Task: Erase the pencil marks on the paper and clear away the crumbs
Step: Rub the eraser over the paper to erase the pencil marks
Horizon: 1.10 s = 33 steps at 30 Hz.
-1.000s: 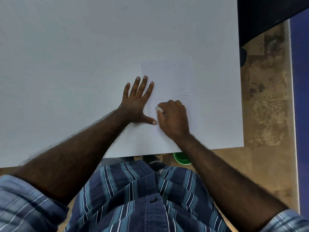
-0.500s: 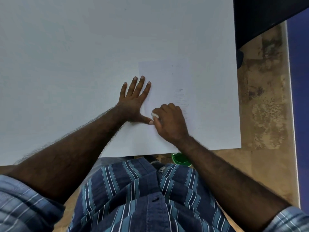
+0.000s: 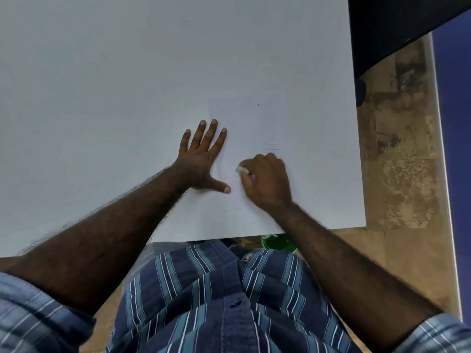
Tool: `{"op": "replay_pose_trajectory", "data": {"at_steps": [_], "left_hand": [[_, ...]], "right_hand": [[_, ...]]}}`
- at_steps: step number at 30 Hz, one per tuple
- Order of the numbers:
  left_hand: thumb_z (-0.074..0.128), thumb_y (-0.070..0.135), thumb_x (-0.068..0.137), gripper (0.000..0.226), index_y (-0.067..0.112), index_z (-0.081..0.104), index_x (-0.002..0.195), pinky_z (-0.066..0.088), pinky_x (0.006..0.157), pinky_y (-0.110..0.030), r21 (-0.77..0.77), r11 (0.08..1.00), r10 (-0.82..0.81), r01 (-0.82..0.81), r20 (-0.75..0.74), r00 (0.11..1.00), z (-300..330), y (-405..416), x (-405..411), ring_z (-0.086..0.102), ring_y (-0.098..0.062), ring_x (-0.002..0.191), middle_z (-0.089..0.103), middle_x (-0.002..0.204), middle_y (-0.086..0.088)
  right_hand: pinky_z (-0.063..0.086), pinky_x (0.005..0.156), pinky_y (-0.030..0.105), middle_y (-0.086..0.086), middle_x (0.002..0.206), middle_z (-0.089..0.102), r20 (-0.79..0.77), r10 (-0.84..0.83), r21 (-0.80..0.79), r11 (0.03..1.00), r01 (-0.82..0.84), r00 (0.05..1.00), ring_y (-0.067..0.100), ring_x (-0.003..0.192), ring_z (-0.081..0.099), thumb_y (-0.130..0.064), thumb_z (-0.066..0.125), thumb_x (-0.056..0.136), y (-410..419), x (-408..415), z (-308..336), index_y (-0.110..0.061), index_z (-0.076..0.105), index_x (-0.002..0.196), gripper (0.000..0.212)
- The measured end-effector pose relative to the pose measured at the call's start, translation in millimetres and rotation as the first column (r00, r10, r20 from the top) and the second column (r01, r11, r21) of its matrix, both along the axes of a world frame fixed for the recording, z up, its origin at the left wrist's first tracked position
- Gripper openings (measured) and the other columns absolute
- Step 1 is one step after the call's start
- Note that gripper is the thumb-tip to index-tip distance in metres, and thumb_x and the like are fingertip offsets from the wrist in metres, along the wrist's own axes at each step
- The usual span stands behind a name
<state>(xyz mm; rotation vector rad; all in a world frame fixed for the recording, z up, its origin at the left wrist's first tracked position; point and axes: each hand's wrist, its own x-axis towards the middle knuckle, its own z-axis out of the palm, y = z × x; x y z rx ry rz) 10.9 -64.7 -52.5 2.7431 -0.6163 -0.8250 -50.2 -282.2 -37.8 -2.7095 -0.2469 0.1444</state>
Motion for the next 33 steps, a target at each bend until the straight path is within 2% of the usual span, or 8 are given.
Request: {"op": "replay_pose_trajectory", "data": {"at_steps": [5, 11, 15, 18, 20, 24, 26, 33], "left_hand": [[0.057, 0.101, 0.055, 0.153, 0.027, -0.027, 0.159, -0.017, 0.123, -0.057, 0.000, 1.000, -0.001, 0.001, -0.013, 1.000, 0.8, -0.4, 0.8, -0.039, -0.026, 0.150, -0.041, 0.164, -0.001], [0.054, 0.103, 0.054, 0.153, 0.027, -0.025, 0.160, -0.014, 0.123, -0.057, 0.002, 1.000, 0.005, -0.005, 0.012, 1.000, 0.0, -1.0, -0.7, -0.035, -0.028, 0.152, -0.038, 0.165, -0.002], [0.056, 0.102, 0.054, 0.154, 0.027, -0.026, 0.160, -0.016, 0.122, -0.056, -0.005, 1.000, 0.006, -0.006, -0.001, 1.000, 0.0, -0.2, -0.4, -0.036, -0.027, 0.152, -0.039, 0.165, -0.001], [0.056, 0.102, 0.054, 0.154, 0.027, -0.027, 0.160, -0.016, 0.122, -0.057, -0.004, 1.000, 0.002, -0.002, -0.003, 1.000, 1.3, -0.7, 0.0, -0.036, -0.027, 0.152, -0.039, 0.164, -0.002], [0.057, 0.102, 0.055, 0.154, 0.027, -0.028, 0.159, -0.016, 0.123, -0.057, -0.002, 1.000, 0.003, -0.003, -0.006, 1.000, 1.6, -1.1, 0.0, -0.037, -0.027, 0.151, -0.040, 0.164, -0.002], [0.053, 0.104, 0.052, 0.154, 0.027, -0.028, 0.159, -0.015, 0.123, -0.057, 0.006, 1.000, 0.004, -0.004, -0.008, 1.000, 0.0, -1.7, 0.6, -0.036, -0.027, 0.152, -0.040, 0.164, -0.002], [0.053, 0.104, 0.052, 0.154, 0.027, -0.027, 0.159, -0.015, 0.123, -0.057, 0.008, 1.000, 0.002, -0.002, -0.005, 1.000, -0.4, -1.0, 0.3, -0.036, -0.028, 0.152, -0.039, 0.164, -0.002], [0.058, 0.101, 0.055, 0.154, 0.027, -0.028, 0.159, -0.017, 0.122, -0.056, -0.003, 1.000, 0.008, -0.008, -0.012, 1.000, 1.5, -1.2, 0.7, -0.039, -0.026, 0.150, -0.041, 0.164, -0.001]], "right_hand": [[0.044, 0.077, 0.043, 0.002, 0.090, 0.070, 0.061, -0.325, -0.060, 0.943, 0.329, 0.944, 0.033, 0.088, 0.059, -0.023, 0.063, 0.092, -17.3, 24.8, -0.7, -0.021, 0.074, 0.094, 0.011], [0.042, 0.080, 0.041, 0.002, 0.097, 0.072, 0.019, 0.090, -0.006, 0.996, -0.090, 0.996, 0.027, 0.091, 0.061, -0.026, 0.061, 0.098, 8.8, -1.4, 0.7, -0.018, 0.076, 0.106, 0.019], [0.043, 0.076, 0.044, 0.004, 0.090, 0.070, 0.147, -0.180, -0.122, 0.973, 0.198, 0.973, 0.036, 0.087, 0.061, -0.027, 0.057, 0.092, -21.7, 30.0, -2.7, -0.021, 0.075, 0.095, 0.019], [0.043, 0.076, 0.042, 0.004, 0.088, 0.070, 0.156, -0.370, -0.092, 0.917, 0.387, 0.916, 0.035, 0.086, 0.061, -0.022, 0.062, 0.092, -34.7, 42.7, -0.4, -0.018, 0.073, 0.092, 0.012], [0.045, 0.078, 0.044, 0.004, 0.088, 0.069, 0.138, -0.311, -0.082, 0.943, 0.324, 0.940, 0.035, 0.087, 0.061, -0.021, 0.060, 0.095, -21.2, 37.5, 0.4, -0.018, 0.072, 0.092, 0.013], [0.045, 0.081, 0.043, 0.002, 0.095, 0.071, 0.018, 0.084, -0.029, 0.996, -0.083, 0.996, 0.029, 0.091, 0.061, -0.025, 0.059, 0.098, 16.8, 13.9, 1.4, -0.020, 0.075, 0.105, 0.018], [0.044, 0.080, 0.042, 0.001, 0.095, 0.070, 0.034, 0.135, -0.032, 0.990, -0.134, 0.990, 0.027, 0.091, 0.060, -0.025, 0.063, 0.095, 16.5, 17.7, 1.8, -0.022, 0.076, 0.105, 0.017], [0.046, 0.074, 0.043, 0.002, 0.088, 0.069, 0.124, -0.257, -0.071, 0.961, 0.267, 0.958, 0.032, 0.086, 0.061, -0.024, 0.060, 0.090, -6.8, 60.3, 0.8, -0.019, 0.074, 0.094, 0.016]]}}
